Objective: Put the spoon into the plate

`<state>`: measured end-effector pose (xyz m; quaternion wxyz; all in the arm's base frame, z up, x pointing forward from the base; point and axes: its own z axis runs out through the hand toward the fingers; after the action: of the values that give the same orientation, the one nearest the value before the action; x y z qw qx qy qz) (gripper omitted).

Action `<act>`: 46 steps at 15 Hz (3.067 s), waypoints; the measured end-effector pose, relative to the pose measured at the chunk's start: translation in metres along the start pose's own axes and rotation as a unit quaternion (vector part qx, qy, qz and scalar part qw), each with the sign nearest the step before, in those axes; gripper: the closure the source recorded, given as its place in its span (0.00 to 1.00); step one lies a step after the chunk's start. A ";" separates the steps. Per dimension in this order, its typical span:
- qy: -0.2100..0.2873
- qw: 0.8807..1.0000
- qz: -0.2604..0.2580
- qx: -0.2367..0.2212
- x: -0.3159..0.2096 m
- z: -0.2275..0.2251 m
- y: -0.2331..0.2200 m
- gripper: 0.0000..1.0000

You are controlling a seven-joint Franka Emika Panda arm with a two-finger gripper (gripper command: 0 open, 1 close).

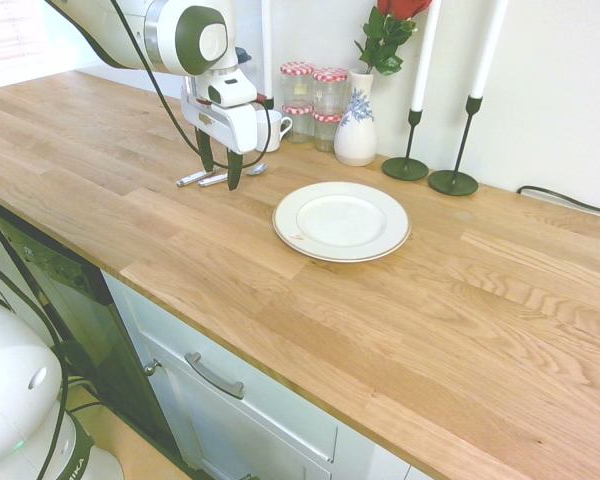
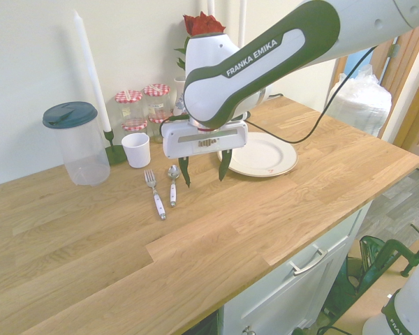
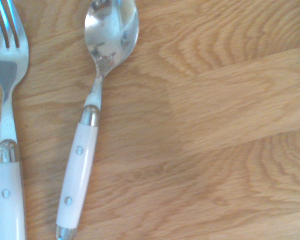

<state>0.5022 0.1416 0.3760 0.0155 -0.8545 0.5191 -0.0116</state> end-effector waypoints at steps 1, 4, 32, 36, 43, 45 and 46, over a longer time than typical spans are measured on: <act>0.005 1.000 0.002 0.001 -0.003 0.001 -0.005 0.00; 0.012 1.000 0.011 -0.002 -0.005 0.008 -0.021 0.00; 0.004 1.000 0.010 -0.015 -0.017 0.047 -0.067 1.00; 0.004 1.000 0.011 -0.013 -0.016 0.047 -0.068 1.00; 0.006 1.000 0.000 -0.008 -0.016 0.039 -0.066 1.00; 0.009 1.000 -0.023 0.005 -0.016 0.016 -0.065 1.00; 0.008 0.999 -0.030 0.011 -0.015 -0.002 -0.061 1.00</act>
<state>0.5496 0.1826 0.3804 0.0206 -0.8692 0.4934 -0.0249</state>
